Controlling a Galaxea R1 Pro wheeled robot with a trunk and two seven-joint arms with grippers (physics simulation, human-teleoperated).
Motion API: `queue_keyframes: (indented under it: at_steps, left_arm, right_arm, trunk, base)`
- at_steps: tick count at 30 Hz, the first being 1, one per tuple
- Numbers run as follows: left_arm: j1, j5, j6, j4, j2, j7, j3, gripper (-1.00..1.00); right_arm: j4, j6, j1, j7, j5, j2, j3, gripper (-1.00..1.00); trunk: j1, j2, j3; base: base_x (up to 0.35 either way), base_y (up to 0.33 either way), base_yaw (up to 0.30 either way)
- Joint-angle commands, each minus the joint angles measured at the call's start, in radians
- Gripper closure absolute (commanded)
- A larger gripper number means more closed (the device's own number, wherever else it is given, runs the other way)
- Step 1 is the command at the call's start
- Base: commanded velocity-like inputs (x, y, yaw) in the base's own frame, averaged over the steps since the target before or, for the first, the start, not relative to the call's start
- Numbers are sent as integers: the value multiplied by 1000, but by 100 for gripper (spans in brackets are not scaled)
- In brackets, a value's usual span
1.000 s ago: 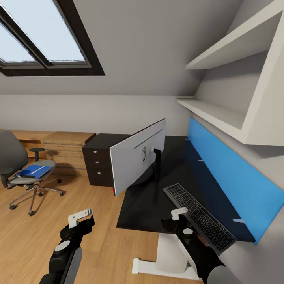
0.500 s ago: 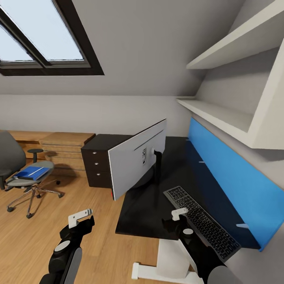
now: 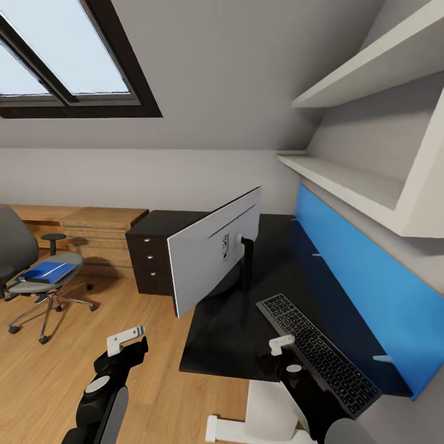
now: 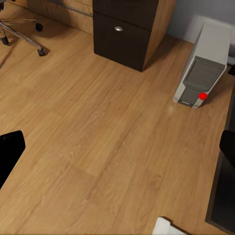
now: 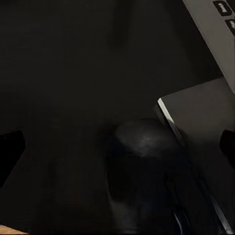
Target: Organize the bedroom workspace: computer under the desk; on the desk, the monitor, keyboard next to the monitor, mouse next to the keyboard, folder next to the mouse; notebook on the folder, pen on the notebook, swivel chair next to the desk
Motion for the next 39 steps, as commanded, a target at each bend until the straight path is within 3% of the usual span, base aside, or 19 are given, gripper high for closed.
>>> queue_keyframes:
  at_steps: [1,11,19,27,33,39]
  left_arm:
    - [-1,11,3,-2,-1,6,0,-100]
    - [-1,12,3,-30,-3,8,0,-100]
    - [-1,12,3,-35,-4,8,0,-100]
    - [-1,12,3,-36,-4,8,1,-100]
    - [-1,12,3,-36,-4,8,0,-100]
    - [-1,12,4,-36,-4,8,0,-100]
  right_arm:
    - [-1,10,-1,-6,-2,-1,5,-100]
    - [5,25,-1,-6,-1,0,5,-100]
    - [5,26,-1,-7,-1,0,5,-100]
    - [5,26,-1,-8,-1,0,5,-100]
    - [5,26,-1,-9,-1,0,5,-100]
    - [5,26,-1,-9,-1,0,5,-100]
  trunk:
    - [0,-1,-1]
    - [0,-1,-1]
    - [31,-57,-26]
    - [31,-57,-26]
    - [54,-99,-45]
    - [54,-99,-45]
  base:
    - [3,0,0]
    - [0,0,0]
    - [0,0,0]
    - [0,0,0]
    - [0,0,0]
    - [0,0,0]
